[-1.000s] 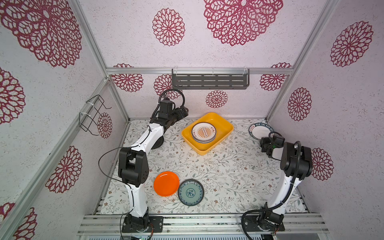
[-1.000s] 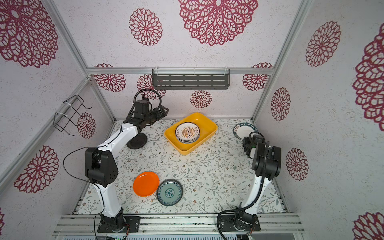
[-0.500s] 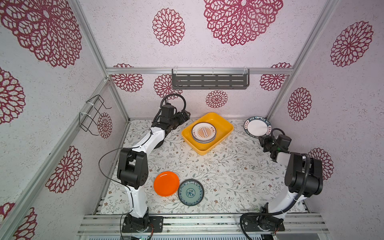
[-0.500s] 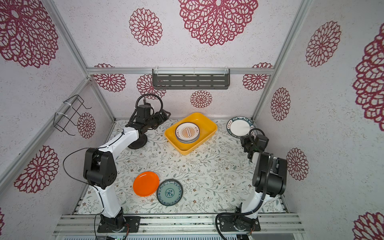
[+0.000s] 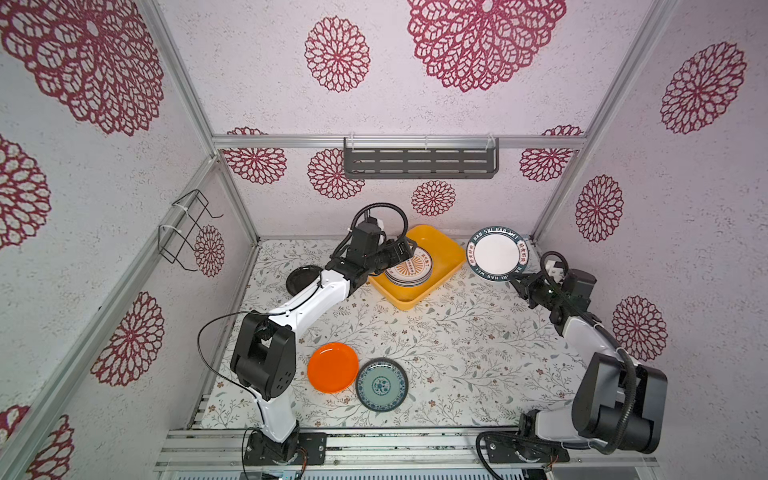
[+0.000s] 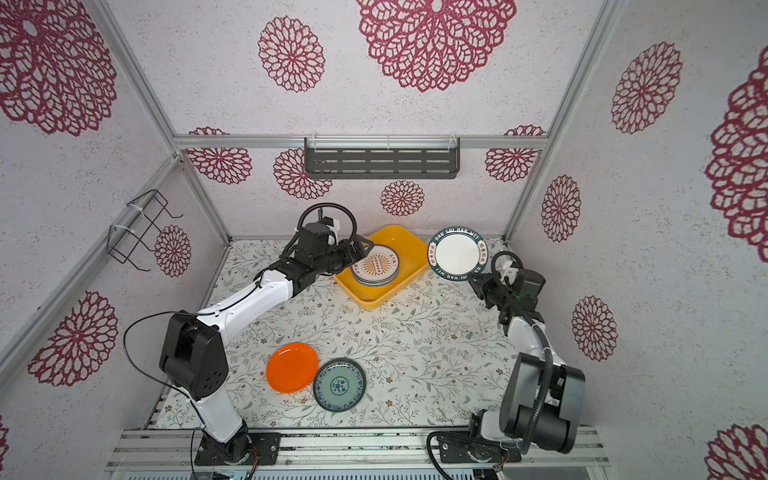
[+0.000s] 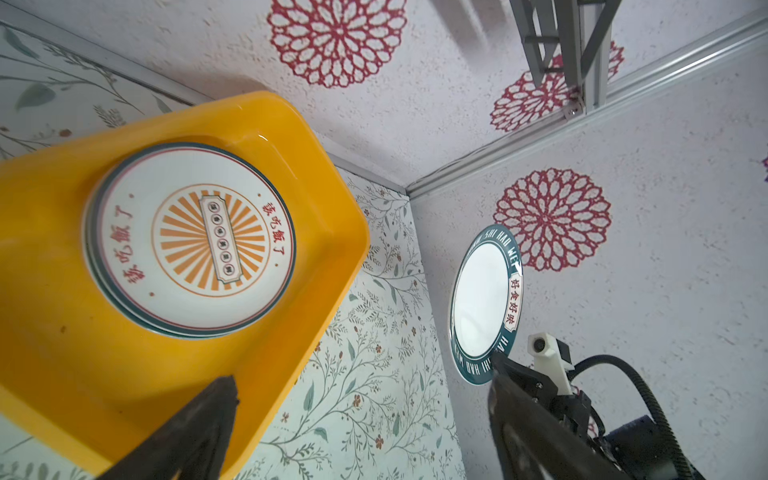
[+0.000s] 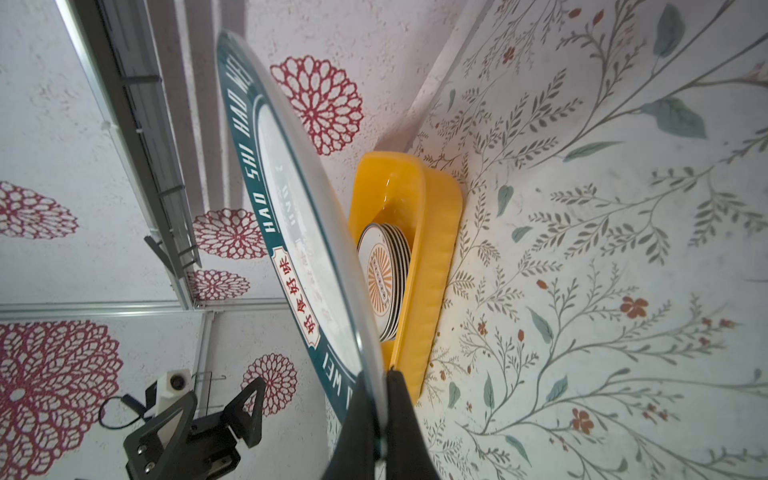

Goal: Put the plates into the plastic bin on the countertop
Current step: 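Hold the plate upright toward left gripper while left gripper moves to its rim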

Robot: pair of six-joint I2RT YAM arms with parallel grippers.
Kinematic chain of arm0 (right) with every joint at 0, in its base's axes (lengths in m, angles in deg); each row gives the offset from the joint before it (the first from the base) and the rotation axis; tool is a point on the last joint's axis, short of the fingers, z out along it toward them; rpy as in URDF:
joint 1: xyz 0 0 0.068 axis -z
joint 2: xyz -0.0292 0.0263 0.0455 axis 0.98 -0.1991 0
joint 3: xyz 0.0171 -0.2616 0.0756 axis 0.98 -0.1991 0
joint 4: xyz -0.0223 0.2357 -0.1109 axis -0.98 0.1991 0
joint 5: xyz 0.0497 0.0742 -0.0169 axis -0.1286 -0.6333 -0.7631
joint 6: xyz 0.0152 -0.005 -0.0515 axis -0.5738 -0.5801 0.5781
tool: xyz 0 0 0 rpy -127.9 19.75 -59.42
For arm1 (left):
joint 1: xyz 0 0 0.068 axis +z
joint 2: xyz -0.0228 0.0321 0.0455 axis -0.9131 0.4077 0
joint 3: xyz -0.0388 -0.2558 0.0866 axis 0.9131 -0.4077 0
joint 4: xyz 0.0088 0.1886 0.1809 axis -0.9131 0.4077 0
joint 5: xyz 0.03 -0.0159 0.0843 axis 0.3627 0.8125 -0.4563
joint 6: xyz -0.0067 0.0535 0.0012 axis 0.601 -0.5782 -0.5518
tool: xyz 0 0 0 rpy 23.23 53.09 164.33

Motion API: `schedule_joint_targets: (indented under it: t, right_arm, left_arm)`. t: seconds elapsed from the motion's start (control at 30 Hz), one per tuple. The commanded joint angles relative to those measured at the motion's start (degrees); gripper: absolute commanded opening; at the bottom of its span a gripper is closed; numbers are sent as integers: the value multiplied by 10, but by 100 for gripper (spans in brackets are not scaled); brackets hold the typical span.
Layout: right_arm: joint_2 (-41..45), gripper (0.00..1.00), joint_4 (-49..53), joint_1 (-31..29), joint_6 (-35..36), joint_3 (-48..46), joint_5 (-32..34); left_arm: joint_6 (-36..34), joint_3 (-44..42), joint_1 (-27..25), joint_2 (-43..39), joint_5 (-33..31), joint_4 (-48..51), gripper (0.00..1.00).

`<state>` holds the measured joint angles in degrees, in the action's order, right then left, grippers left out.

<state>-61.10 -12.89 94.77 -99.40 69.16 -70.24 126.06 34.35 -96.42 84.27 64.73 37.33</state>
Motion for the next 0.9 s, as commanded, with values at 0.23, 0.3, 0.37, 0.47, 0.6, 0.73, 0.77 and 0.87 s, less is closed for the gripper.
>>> schedule_joint_targets:
  t: [0.23, 0.3, 0.37, 0.47, 0.6, 0.73, 0.77, 0.87]
  right_arm:
    - [123, 0, -21, -38, -21, -41, -111]
    - [136, 0, -39, -45, -42, -52, -130]
    - [150, 0, -37, -52, -47, -58, -139]
    - [169, 0, -25, -63, -47, -62, -140]
    - [187, 0, -9, -68, -47, -64, -131]
    - [190, 0, -4, -69, -47, -62, -130]
    - [191, 0, -1, -69, -47, -60, -129]
    - [192, 0, 0, -69, -50, -59, -127]
  left_arm:
    - [19, 4, -53, 18, 75, -61, 95]
    - [28, -2, -61, 21, 80, -81, 93]
    - [33, -2, -67, 24, 85, -92, 91]
    - [35, 2, -75, 30, 93, -100, 89]
    - [36, 11, -84, 38, 98, -104, 79]
    - [38, 11, -87, 39, 96, -107, 60]
    - [38, 8, -86, 38, 97, -110, 54]
    - [43, -2, -87, 33, 97, -123, 34]
